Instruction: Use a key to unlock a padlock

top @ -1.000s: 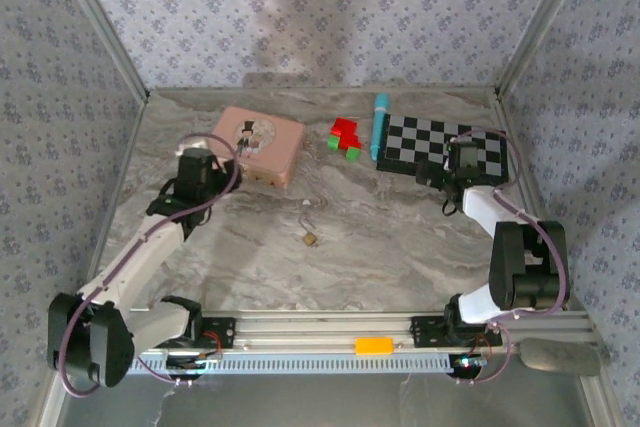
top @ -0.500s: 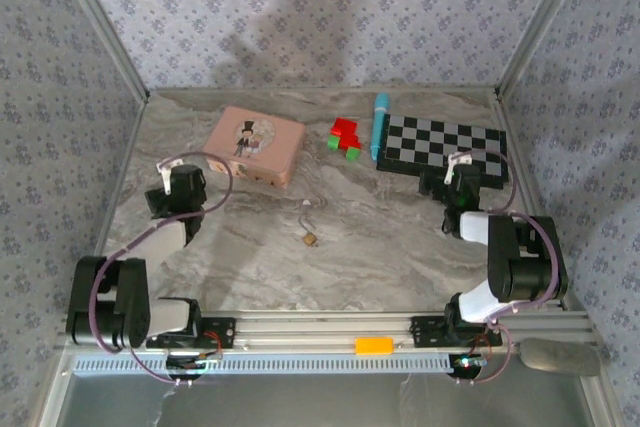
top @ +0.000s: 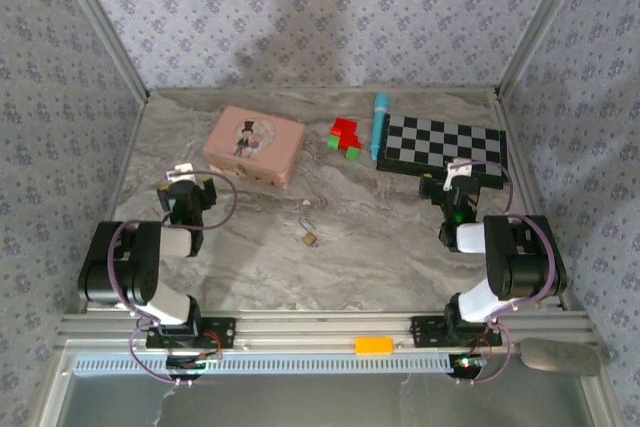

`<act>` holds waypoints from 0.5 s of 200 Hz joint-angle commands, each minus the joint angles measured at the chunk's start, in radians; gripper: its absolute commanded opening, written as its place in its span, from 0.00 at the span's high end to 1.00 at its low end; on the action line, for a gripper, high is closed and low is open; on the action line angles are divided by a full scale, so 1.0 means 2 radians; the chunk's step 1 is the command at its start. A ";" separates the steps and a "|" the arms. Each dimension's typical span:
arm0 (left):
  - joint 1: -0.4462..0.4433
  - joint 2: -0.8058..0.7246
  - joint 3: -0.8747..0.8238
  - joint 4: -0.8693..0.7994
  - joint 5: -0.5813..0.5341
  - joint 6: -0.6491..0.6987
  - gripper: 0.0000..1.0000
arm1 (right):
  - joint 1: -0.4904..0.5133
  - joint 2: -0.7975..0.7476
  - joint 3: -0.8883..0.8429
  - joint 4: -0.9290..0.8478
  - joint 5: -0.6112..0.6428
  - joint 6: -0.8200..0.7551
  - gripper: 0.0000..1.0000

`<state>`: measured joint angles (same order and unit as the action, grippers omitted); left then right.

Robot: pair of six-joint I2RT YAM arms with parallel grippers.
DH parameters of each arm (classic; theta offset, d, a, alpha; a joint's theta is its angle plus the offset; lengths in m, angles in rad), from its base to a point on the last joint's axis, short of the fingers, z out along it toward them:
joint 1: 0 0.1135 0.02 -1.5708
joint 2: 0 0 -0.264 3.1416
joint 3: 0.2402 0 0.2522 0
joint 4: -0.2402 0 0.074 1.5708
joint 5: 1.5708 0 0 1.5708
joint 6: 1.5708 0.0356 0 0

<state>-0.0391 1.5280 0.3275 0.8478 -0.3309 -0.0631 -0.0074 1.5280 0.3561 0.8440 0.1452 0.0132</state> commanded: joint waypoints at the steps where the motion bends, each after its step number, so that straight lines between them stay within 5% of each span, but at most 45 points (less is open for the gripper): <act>1: 0.001 -0.004 0.012 0.032 0.029 0.005 0.04 | 0.001 0.001 0.006 0.016 0.016 -0.008 0.01; 100: 0.002 0.004 0.029 0.012 0.026 0.006 0.00 | 0.002 0.001 0.006 0.017 0.016 -0.010 0.01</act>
<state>-0.0391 1.5410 0.3676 0.8600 -0.2981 -0.0528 -0.0074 1.5280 0.3561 0.8474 0.1543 0.0093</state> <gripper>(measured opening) 0.997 0.993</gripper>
